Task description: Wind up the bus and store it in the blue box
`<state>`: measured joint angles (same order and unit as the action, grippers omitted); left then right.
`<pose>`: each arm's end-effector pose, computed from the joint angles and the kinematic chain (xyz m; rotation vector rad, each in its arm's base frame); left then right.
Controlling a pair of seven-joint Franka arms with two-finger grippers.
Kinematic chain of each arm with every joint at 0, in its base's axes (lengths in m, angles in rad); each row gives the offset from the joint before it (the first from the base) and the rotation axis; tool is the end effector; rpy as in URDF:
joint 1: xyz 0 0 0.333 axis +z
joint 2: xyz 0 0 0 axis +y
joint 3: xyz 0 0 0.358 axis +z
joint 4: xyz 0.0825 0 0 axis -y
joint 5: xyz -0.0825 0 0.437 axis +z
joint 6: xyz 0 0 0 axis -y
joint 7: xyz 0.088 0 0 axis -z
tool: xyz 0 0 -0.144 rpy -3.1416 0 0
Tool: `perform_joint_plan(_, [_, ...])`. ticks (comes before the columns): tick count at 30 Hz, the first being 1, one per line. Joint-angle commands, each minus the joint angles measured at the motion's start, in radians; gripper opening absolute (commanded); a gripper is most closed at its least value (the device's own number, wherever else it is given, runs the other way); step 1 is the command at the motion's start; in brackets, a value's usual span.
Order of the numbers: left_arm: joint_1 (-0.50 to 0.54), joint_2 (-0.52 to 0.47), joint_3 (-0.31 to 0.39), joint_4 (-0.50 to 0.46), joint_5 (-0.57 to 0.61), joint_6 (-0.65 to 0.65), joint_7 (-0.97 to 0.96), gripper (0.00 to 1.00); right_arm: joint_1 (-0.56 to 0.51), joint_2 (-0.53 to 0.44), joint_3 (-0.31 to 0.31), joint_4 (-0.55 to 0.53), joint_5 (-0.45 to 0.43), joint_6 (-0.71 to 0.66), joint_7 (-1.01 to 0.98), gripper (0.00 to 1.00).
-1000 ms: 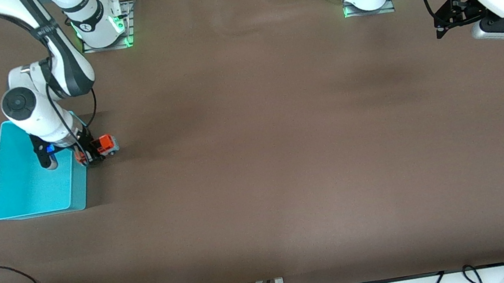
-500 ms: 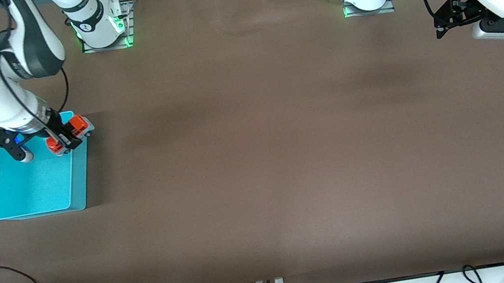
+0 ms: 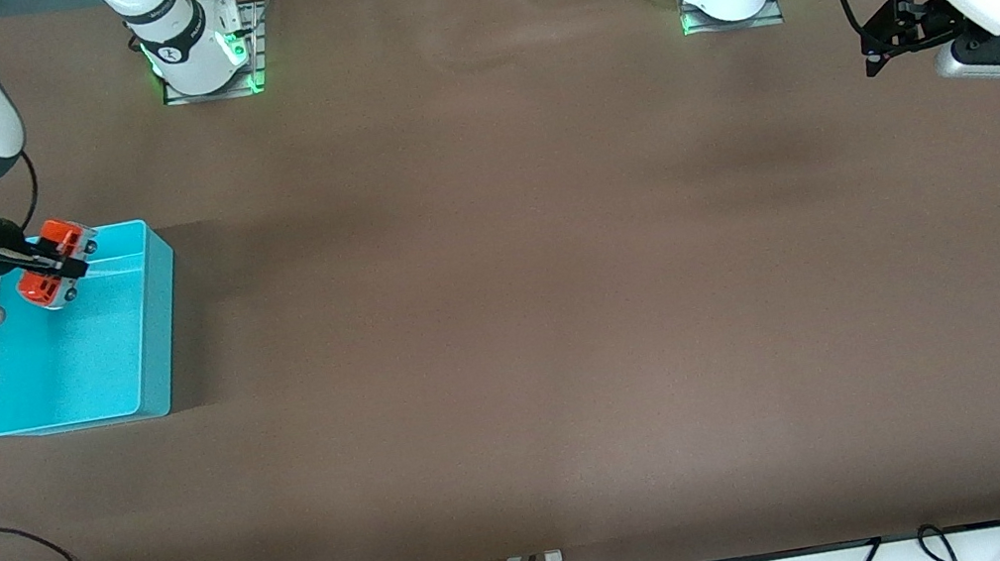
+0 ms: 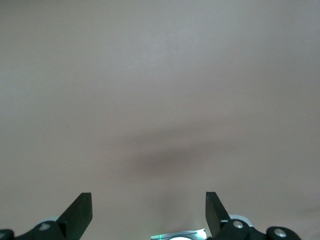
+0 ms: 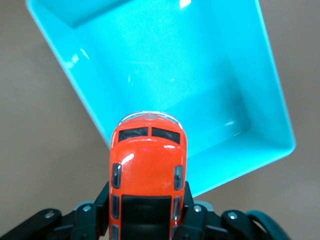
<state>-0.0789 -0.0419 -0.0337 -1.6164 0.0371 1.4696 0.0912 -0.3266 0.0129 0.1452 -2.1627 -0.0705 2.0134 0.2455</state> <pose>0.5741 -0.0596 0.6227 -3.0820 0.3122 0.1620 0.5469 -0.1070 0.3532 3.0088 -0.5964 -0.2460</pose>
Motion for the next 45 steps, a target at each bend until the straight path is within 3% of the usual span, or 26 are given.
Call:
perform_joint_plan(1, [-0.002,0.017,-0.003,0.035,0.02,-0.026,-0.011,1.0,-0.026,0.05,-0.053,0.009,0.0,-0.001,-0.205,0.0])
perform_joint_plan(9, [0.001,0.017,-0.002,0.035,0.021,-0.026,-0.001,1.0,-0.035,0.145,-0.11,0.001,-0.035,0.142,-0.281,0.0])
perform_joint_plan(27, [0.002,0.02,-0.002,0.035,0.021,-0.026,-0.001,1.0,-0.065,0.384,-0.11,0.001,-0.104,0.393,-0.285,0.0])
perform_joint_plan(39, [0.002,0.023,-0.002,0.035,0.02,-0.026,-0.008,1.0,-0.068,0.43,-0.111,0.001,-0.107,0.413,-0.273,0.0])
perform_joint_plan(40, [0.002,0.025,0.0,0.035,0.02,-0.026,-0.008,1.0,-0.068,0.43,-0.11,0.001,-0.107,0.412,-0.272,0.05])
perform_joint_plan(41, [0.002,0.025,0.0,0.035,0.02,-0.026,-0.007,1.0,-0.065,0.427,-0.11,0.001,-0.107,0.409,-0.272,0.17])
perform_joint_plan(43, [0.002,0.025,0.0,0.035,0.02,-0.026,-0.007,1.0,-0.065,0.42,-0.11,0.004,-0.107,0.404,-0.27,0.58])
perform_joint_plan(44, [0.002,0.025,0.0,0.035,0.02,-0.025,-0.007,1.0,-0.063,0.411,-0.11,0.004,-0.106,0.403,-0.269,0.74])
perform_joint_plan(45, [0.002,0.025,0.0,0.035,0.02,-0.025,-0.008,1.0,-0.063,0.4,-0.11,0.001,-0.106,0.4,-0.27,0.76])
